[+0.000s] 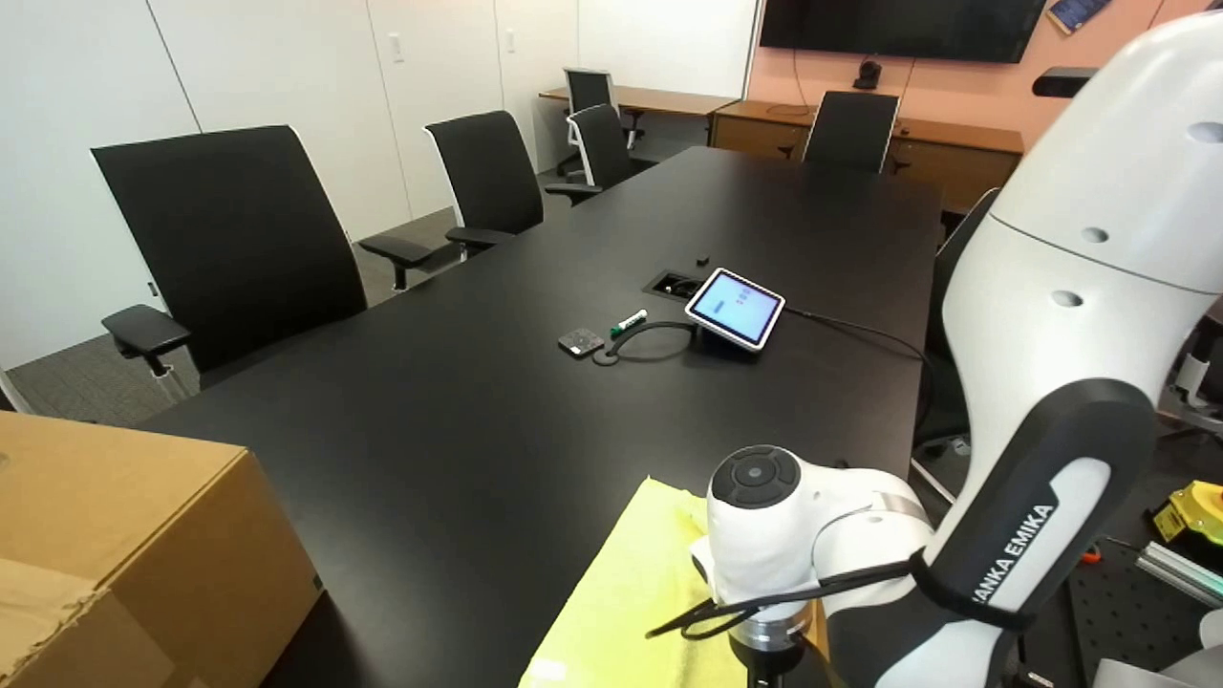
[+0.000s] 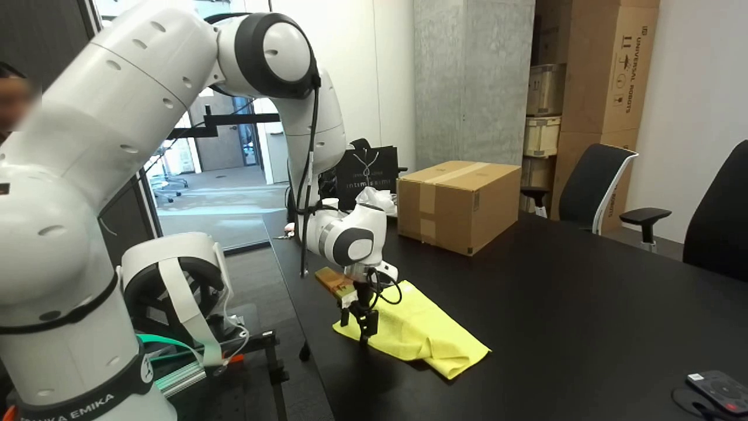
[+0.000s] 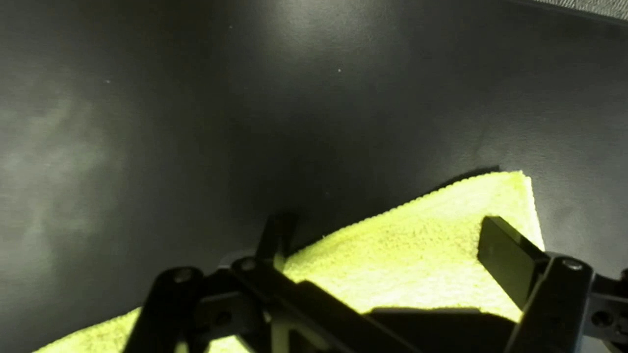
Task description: Fold the towel in half
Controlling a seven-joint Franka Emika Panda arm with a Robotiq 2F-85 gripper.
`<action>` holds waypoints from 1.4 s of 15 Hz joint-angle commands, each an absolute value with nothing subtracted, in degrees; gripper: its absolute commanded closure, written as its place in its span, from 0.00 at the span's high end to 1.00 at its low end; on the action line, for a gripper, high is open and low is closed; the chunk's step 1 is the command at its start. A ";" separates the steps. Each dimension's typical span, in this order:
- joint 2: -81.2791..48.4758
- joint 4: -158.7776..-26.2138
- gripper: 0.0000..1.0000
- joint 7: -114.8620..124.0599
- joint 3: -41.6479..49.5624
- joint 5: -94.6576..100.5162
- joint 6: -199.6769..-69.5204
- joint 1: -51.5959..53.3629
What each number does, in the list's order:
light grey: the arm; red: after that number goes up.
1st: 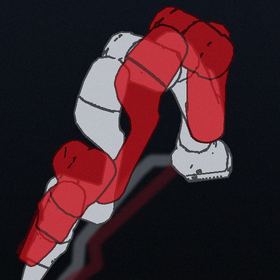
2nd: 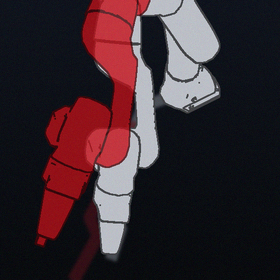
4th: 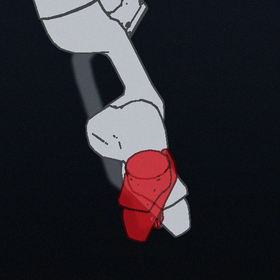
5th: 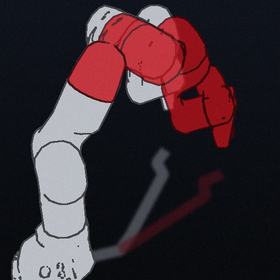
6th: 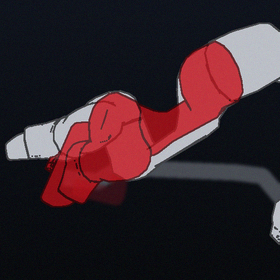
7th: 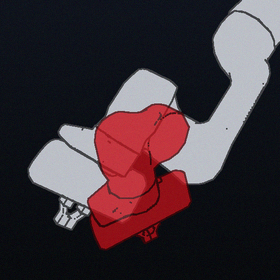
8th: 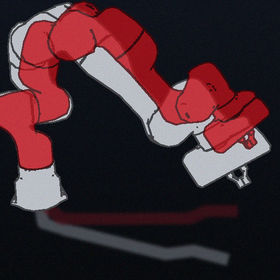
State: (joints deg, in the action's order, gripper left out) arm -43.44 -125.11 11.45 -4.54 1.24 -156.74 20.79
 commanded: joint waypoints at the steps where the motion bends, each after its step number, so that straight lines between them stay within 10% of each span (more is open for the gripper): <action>1: -42.64 -126.37 1.00 13.42 -2.49 3.10 -160.03 23.52; 9: -43.93 -125.16 1.00 14.72 0.48 5.01 -160.32 26.88; 10: -44.01 -125.04 0.75 14.74 0.69 5.18 -159.94 27.03; 21: -39.44 -125.94 0.00 14.95 2.67 7.45 -153.53 27.71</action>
